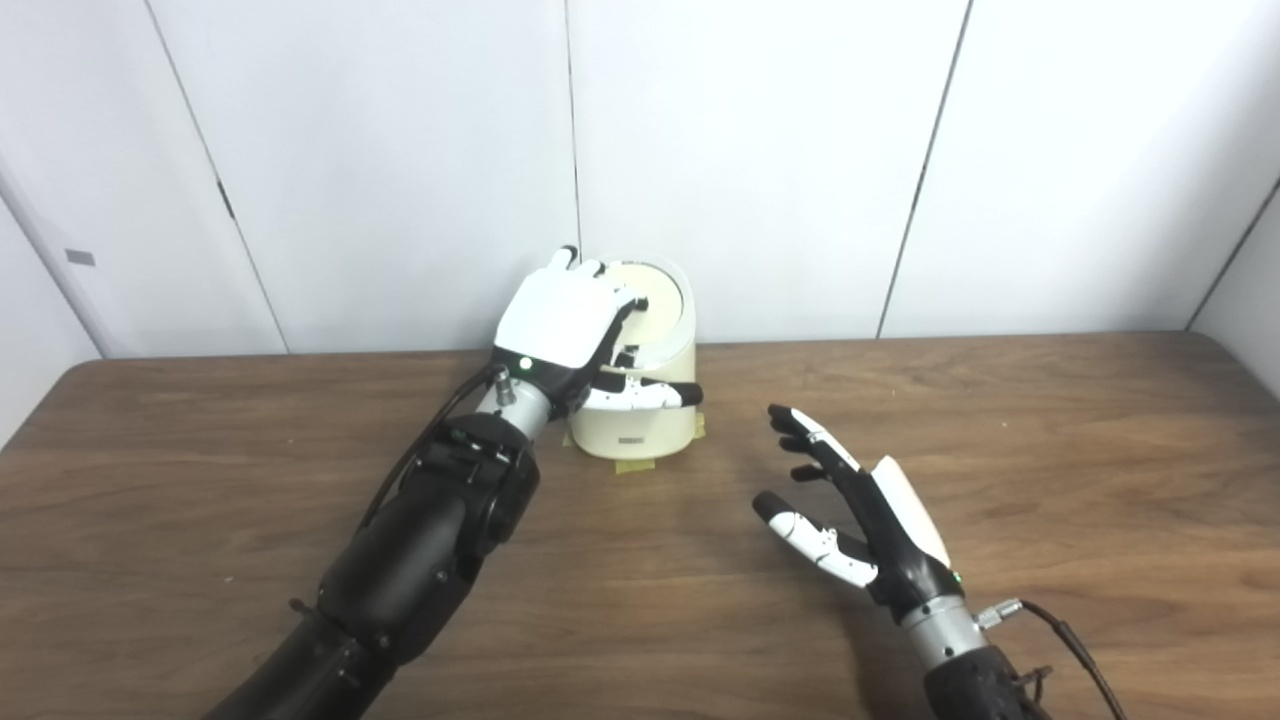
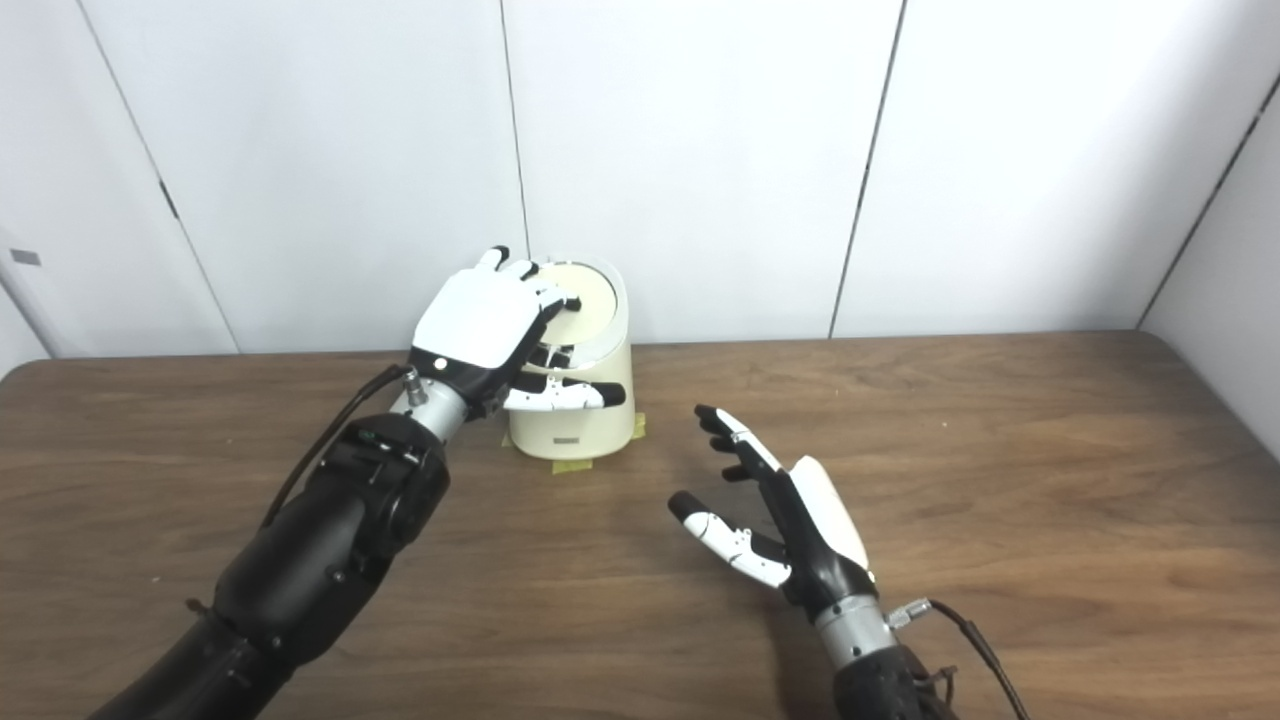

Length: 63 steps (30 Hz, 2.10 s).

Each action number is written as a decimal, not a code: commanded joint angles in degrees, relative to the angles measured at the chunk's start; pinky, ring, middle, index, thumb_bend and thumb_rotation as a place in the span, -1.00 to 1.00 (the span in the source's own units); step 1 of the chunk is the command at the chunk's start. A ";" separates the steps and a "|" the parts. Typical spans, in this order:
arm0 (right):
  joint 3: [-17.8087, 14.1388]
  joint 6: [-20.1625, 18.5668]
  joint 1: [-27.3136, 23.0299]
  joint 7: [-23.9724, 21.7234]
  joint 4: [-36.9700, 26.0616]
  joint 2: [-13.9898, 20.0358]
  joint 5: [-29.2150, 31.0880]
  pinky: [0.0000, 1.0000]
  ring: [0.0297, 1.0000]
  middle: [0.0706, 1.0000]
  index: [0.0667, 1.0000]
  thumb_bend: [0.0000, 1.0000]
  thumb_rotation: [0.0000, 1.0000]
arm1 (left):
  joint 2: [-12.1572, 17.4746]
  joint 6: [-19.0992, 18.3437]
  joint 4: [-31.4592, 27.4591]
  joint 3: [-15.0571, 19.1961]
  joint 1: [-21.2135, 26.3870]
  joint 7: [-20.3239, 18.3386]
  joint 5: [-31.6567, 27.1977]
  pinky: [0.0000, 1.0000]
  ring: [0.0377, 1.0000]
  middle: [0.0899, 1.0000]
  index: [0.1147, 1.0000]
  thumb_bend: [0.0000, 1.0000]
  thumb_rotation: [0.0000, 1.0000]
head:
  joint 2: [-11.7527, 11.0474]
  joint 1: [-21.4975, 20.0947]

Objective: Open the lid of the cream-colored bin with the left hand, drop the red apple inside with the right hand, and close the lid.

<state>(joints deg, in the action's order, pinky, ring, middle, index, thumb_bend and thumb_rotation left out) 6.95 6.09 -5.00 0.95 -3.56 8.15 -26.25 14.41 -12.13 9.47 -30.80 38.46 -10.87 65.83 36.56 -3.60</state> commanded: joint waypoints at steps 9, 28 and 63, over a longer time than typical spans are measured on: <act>-0.27 0.05 -2.00 0.56 -2.56 -0.11 -0.05 0.49 0.71 0.77 0.79 -0.24 0.57 | 0.62 -0.17 2.99 -2.18 -3.52 -4.09 -0.12 1.00 0.83 0.58 0.50 0.54 1.00 | 0.31 -0.10; -0.25 -0.48 -2.13 0.64 -2.71 -0.28 0.25 0.49 0.71 0.77 0.80 -0.24 0.54 | -2.45 4.31 -0.81 6.21 -5.88 10.36 -11.13 1.00 0.85 0.74 0.71 0.26 1.00 | 0.05 -0.12; -1.07 3.76 -3.05 5.11 0.72 -0.69 0.23 0.48 0.66 0.68 0.67 -0.55 0.74 | -7.80 24.53 -19.01 30.18 -26.18 11.60 -57.04 0.54 0.63 0.61 0.57 -0.59 0.95 | -0.72 0.11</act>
<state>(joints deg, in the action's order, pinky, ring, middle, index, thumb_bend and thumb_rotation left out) 6.48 6.87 -5.54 4.31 -1.71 7.57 -26.35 6.13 9.28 -9.26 -1.06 11.21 0.90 10.00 35.77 -3.43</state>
